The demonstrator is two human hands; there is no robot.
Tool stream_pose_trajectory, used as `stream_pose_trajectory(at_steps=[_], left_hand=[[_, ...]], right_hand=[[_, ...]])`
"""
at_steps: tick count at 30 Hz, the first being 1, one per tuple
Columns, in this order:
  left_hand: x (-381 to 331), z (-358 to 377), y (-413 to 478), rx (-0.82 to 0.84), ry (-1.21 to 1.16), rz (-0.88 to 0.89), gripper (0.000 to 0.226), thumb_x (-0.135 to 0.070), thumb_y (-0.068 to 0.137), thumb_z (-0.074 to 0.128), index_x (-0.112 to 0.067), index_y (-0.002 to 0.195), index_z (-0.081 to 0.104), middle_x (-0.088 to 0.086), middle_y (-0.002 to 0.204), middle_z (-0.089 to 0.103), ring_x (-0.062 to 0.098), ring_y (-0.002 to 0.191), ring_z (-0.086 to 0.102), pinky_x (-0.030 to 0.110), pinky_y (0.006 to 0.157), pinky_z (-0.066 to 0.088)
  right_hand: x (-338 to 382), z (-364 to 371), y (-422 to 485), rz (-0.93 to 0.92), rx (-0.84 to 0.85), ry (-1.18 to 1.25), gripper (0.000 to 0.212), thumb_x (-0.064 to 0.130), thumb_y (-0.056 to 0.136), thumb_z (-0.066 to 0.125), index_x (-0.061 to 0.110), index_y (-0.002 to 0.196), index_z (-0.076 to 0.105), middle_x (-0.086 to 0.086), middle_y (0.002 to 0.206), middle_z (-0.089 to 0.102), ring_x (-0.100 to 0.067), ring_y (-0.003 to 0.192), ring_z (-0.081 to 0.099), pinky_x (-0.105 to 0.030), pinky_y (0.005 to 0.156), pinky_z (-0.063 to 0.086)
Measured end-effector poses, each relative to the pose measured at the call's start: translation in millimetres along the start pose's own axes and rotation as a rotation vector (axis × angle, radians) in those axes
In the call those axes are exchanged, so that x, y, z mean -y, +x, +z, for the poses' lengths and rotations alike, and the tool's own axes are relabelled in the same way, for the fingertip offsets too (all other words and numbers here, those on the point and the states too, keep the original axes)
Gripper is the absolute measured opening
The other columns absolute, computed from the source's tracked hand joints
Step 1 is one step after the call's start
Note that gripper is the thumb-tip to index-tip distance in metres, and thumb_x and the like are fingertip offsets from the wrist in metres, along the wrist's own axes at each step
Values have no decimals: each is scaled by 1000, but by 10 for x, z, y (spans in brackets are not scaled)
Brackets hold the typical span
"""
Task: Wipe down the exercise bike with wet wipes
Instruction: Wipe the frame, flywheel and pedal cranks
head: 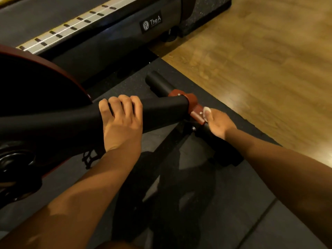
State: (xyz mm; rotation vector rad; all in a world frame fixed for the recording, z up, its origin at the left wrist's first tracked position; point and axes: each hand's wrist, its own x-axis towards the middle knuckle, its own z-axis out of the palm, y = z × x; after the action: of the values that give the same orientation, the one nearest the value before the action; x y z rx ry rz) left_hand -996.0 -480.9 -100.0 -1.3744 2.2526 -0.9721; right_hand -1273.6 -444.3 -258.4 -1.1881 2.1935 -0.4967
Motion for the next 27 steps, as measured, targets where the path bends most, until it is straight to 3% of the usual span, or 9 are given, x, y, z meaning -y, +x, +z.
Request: stream_pose_trajectory(at_steps=[2,5,10,12,15,19,21,24,27], left_hand=[[2,-9,-4,-1,-6,4,94,-40,75,69,-3,145,16,22,136,34,39,125,39,52,110,29],[-14,-16,1,5,3,1,99,-41,74,71,-3,145,14,23,137,33,40,126,38,53,110,28],[-36,0,10,13,1,-4,97,-40,73,73,-4,144,17,22,135,34,39,125,39,53,111,29],[-40,10,20,7,5,-10,95,-38,73,72,-4,143,17,22,134,34,39,124,39,53,110,29],[-38,10,24,12,0,-5,93,-37,74,71,-4,143,18,22,133,35,39,123,40,53,110,29],[-34,11,7,-2,-5,-7,91,-38,76,68,-4,144,18,22,135,34,39,124,39,52,110,29],[-26,-9,7,11,-17,-16,93,-39,75,69,-4,144,17,22,136,34,39,125,38,52,110,28],[-36,-32,18,26,-19,-29,97,-40,72,72,-4,144,17,23,137,33,40,126,37,53,111,27],[-68,-43,10,51,-16,-34,97,-39,72,73,-5,144,17,22,137,33,40,127,37,53,111,26]], right_hand=[[-107,-62,77,90,-167,-19,49,43,102,35,9,109,70,-15,132,50,-30,121,47,-37,101,39],[-89,-100,260,181,-232,51,28,20,95,57,6,116,68,-18,126,61,-32,114,58,-36,98,46],[198,-50,406,144,-188,284,23,7,95,51,12,102,73,-9,112,68,-19,98,61,-24,82,46],[230,-70,365,121,-161,316,30,7,96,44,15,101,73,-6,113,68,-18,98,60,-27,84,48],[134,-129,231,63,-77,161,30,22,100,43,15,108,71,-11,118,67,-26,106,60,-35,94,46],[-214,-107,-329,34,-165,-11,48,38,102,36,9,76,63,-15,83,64,-32,79,58,-36,72,41],[-518,-155,-609,27,-185,-41,37,32,99,45,11,83,71,-11,87,64,-30,84,60,-34,73,43],[-764,-319,-779,17,-169,-68,17,20,95,59,13,97,74,-7,109,65,-25,107,58,-32,89,42],[-508,-249,-719,-35,-111,-106,13,22,98,52,19,99,65,-7,107,68,-19,91,63,-28,72,45]])
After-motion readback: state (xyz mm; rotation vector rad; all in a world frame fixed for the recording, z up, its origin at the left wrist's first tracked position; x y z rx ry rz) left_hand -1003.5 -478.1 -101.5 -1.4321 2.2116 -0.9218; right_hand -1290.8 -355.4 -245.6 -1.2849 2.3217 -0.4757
